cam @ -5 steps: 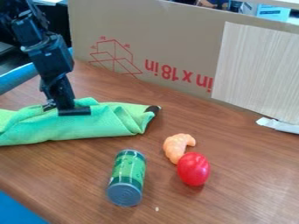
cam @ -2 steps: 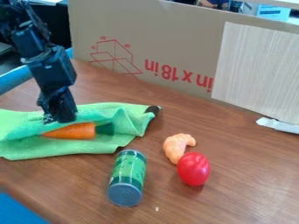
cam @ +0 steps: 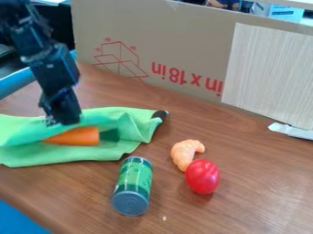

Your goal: Unfold the cloth from bottom to top

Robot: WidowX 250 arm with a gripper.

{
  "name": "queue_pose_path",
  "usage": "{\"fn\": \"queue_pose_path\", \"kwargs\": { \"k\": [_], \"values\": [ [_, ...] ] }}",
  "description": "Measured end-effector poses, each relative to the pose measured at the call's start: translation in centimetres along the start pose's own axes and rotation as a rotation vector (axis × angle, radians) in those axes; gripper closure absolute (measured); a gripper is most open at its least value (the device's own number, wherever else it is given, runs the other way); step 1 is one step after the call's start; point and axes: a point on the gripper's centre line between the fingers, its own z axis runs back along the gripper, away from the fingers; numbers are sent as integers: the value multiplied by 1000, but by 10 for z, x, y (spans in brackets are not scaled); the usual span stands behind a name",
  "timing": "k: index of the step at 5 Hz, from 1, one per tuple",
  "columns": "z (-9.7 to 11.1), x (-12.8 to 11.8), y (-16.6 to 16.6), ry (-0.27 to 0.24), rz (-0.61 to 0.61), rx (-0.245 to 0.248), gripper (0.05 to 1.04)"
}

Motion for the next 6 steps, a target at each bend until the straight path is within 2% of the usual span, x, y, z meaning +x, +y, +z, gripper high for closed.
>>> {"fn": "queue_pose_path", "kwargs": {
  "k": [2, 5, 6],
  "values": [
    [15, -4, 49, -9, 75, 81, 1026],
    [21, -16, 121, 1, 144, 139, 1026],
    [17, -20, 146, 8, 148, 160, 1026]
  ]
}}
